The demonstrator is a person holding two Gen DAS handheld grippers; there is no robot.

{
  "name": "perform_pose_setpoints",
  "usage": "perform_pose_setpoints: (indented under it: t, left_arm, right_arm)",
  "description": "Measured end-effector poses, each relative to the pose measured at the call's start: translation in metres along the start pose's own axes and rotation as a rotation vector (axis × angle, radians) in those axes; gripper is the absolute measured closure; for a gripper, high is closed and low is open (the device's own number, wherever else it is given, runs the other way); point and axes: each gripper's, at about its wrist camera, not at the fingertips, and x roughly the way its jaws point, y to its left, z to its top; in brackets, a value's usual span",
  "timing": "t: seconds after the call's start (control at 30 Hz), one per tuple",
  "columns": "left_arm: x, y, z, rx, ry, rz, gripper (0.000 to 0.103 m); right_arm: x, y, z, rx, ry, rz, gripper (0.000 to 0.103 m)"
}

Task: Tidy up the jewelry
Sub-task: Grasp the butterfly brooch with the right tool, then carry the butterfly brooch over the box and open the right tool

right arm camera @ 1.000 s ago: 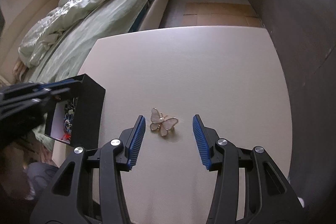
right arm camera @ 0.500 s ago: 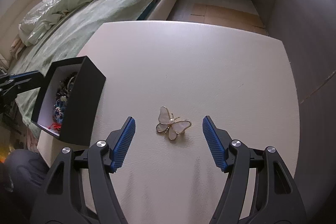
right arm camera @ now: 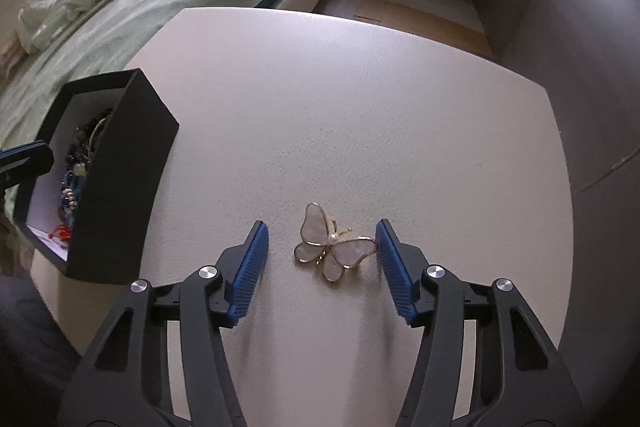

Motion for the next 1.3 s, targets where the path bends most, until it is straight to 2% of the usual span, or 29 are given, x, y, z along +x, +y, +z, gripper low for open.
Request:
perform_pose_setpoints:
  t: [0.07, 0.17, 0.27, 0.3, 0.37, 0.43, 0.53, 0.6, 0.63, 0.77, 1.03, 1.3]
  left_arm:
    - [0.002, 0.002, -0.001, -0.006, 0.002, -0.007, 0.093]
    - [-0.001, 0.006, -0.001, -0.022, -0.019, -0.021, 0.092]
    - [-0.003, 0.011, -0.002, -0.045, -0.035, -0.018, 0.091]
    - [-0.003, 0.011, -0.002, -0.047, -0.036, -0.017, 0.088]
    - [-0.007, 0.012, -0.002, -0.045, -0.05, -0.033, 0.071]
    - [-0.011, 0.01, -0.004, -0.035, -0.067, -0.057, 0.065]
    - [-0.018, 0.008, -0.006, -0.019, -0.089, -0.051, 0.06]
    - [-0.024, 0.007, -0.007, -0.016, -0.117, -0.026, 0.05]
    - [-0.029, 0.009, -0.007, -0.021, -0.139, -0.014, 0.041]
    - [-0.041, 0.017, -0.007, -0.06, -0.174, -0.048, 0.04]
    - [-0.059, 0.031, -0.009, -0.108, -0.21, -0.049, 0.04]
    - [-0.075, 0.055, -0.015, -0.156, -0.234, -0.061, 0.04]
  right_arm:
    - [0.001, 0.0, 0.001, 0.013, -0.003, -0.002, 0.048]
    - [0.002, 0.004, 0.004, 0.004, -0.012, 0.006, 0.062]
    - [0.001, 0.006, 0.004, -0.002, -0.015, -0.002, 0.063]
    - [0.001, 0.005, 0.004, 0.003, -0.014, 0.002, 0.063]
    - [0.001, 0.004, 0.004, 0.007, -0.014, 0.004, 0.063]
    - [0.0, 0.005, 0.002, 0.003, -0.014, -0.004, 0.063]
    - [-0.005, 0.007, 0.001, 0.001, -0.018, -0.011, 0.064]
    - [-0.012, 0.009, 0.001, 0.002, -0.033, -0.009, 0.064]
    - [-0.016, 0.009, 0.001, 0.005, -0.042, -0.007, 0.064]
    - [-0.043, 0.013, 0.003, 0.024, -0.107, 0.019, 0.064]
    - [-0.085, 0.041, 0.01, 0.03, -0.242, 0.112, 0.063]
    - [-0.096, 0.079, 0.012, -0.03, -0.291, 0.175, 0.063]
